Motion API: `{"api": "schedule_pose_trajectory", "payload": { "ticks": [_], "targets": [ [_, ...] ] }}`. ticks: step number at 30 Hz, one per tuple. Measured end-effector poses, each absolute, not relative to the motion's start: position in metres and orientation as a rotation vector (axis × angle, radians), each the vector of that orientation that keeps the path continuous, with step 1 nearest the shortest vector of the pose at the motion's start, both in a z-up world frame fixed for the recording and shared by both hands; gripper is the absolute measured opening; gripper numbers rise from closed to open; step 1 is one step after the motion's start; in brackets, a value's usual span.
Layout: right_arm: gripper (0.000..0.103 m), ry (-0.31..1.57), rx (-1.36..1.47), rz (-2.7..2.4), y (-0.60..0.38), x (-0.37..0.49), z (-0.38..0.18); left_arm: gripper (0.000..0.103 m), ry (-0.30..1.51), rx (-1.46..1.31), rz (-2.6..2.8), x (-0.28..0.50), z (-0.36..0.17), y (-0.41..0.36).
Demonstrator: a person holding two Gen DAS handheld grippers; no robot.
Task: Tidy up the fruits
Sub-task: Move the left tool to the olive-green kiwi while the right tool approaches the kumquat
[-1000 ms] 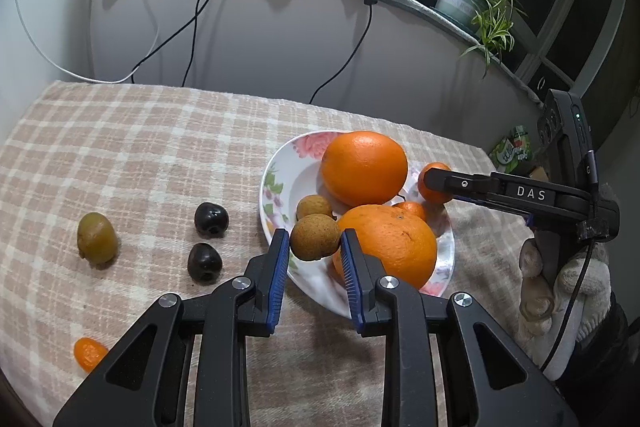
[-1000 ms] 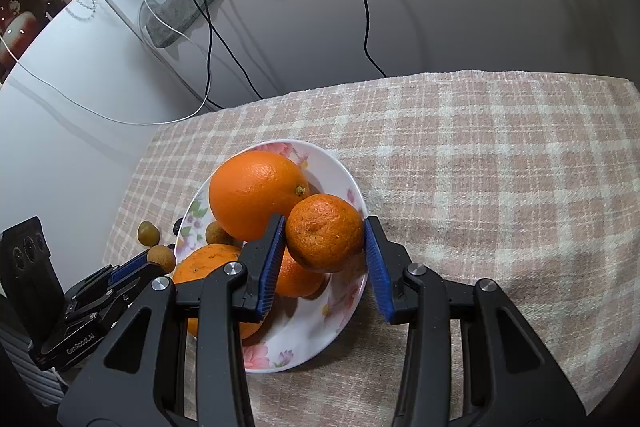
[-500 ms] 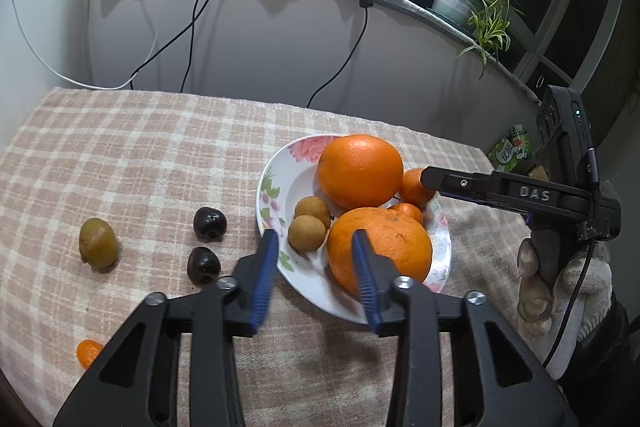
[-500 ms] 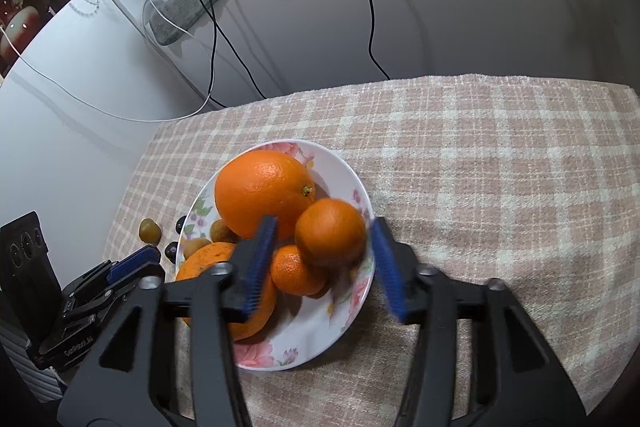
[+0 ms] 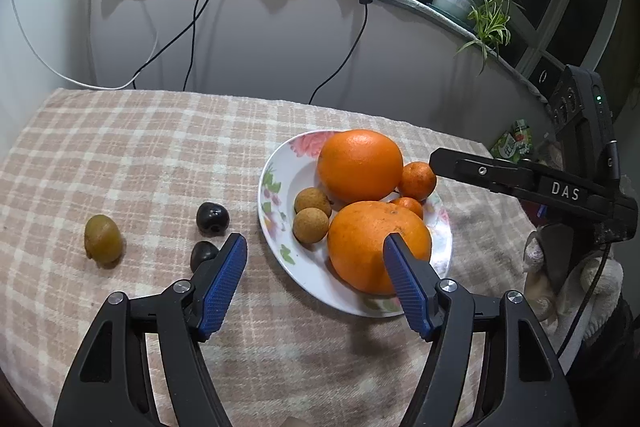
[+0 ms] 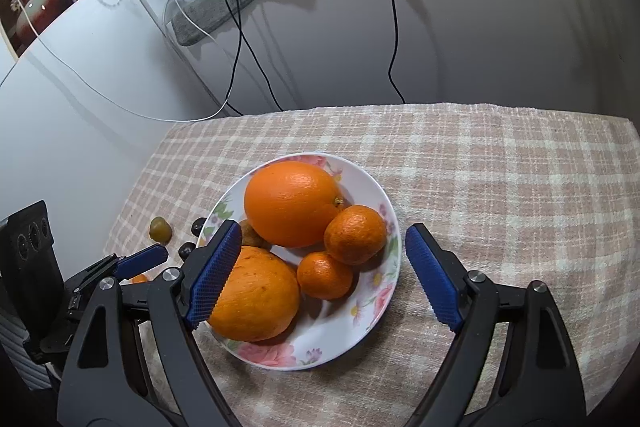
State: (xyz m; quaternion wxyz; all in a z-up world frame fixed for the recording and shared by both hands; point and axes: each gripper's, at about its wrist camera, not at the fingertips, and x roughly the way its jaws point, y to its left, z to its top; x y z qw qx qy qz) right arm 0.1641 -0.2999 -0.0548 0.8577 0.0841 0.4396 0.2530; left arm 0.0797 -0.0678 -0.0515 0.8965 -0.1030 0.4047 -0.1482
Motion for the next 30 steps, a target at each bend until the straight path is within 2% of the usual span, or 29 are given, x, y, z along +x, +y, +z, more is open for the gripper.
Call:
{"api": "schedule_pose_trajectory", "payload": {
  "ticks": [16, 30],
  "targets": [
    [0.086, 0.864, 0.131, 0.577, -0.277, 0.144, -0.035, 0.071, 0.829, -0.245, -0.263, 0.07, -0.049, -0.046],
    [0.086, 0.813, 0.053, 0.667, -0.245, 0.118, -0.023, 0.068, 0.819, -0.278, -0.185, 0.055, -0.054, 0.004]
  ]
}}
